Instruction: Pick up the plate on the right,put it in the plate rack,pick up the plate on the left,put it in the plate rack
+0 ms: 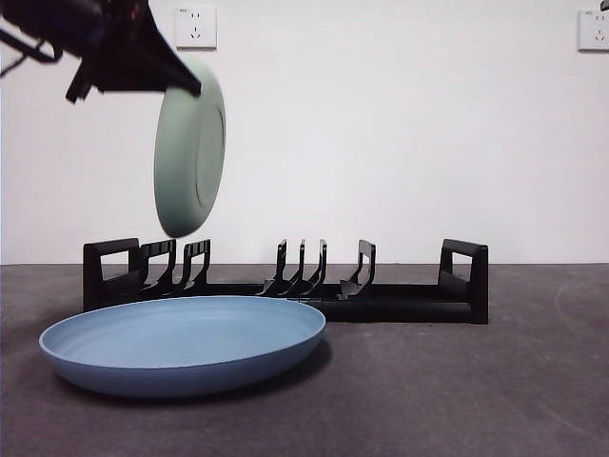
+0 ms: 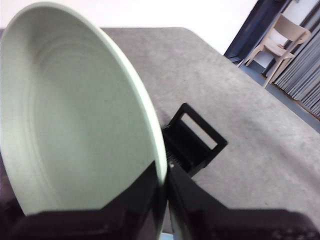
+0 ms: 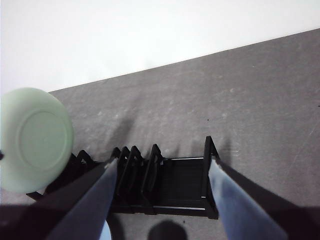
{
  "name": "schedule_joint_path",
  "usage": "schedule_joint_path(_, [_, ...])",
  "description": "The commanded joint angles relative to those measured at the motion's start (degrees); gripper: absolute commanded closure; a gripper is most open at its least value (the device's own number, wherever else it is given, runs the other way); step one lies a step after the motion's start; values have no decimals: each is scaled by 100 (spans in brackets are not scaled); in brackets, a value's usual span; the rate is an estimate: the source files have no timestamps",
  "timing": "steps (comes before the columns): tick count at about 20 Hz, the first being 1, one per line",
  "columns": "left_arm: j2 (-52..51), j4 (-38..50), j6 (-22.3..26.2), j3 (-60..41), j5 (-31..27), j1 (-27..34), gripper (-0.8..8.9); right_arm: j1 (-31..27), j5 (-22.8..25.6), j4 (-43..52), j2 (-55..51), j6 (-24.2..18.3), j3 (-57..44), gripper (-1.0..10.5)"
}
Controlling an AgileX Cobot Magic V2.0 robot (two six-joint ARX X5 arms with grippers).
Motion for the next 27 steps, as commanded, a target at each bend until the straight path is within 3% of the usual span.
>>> schedule_joint_path(1, [114, 122, 0, 9, 22, 74, 822, 7, 20, 28, 26, 37, 0, 635])
schedule_joint_path(12, [424, -205, 22, 9, -24, 55, 822, 7, 35, 35, 136, 37, 0, 635])
schedule_joint_path(19, [490, -551, 31, 9, -741, 33, 815, 7, 33, 31, 175, 37, 0, 635])
schedule_joint_path(23, [490, -710, 31, 9, -793, 31, 812, 7, 33, 31, 175, 37, 0, 635])
schedule_joint_path(25, [490, -739, 33, 9, -793, 31, 790, 7, 33, 31, 175, 37, 0, 635])
schedule_joint_path(27, [490, -739, 31, 9, -807, 13, 706, 7, 33, 31, 175, 37, 0, 635])
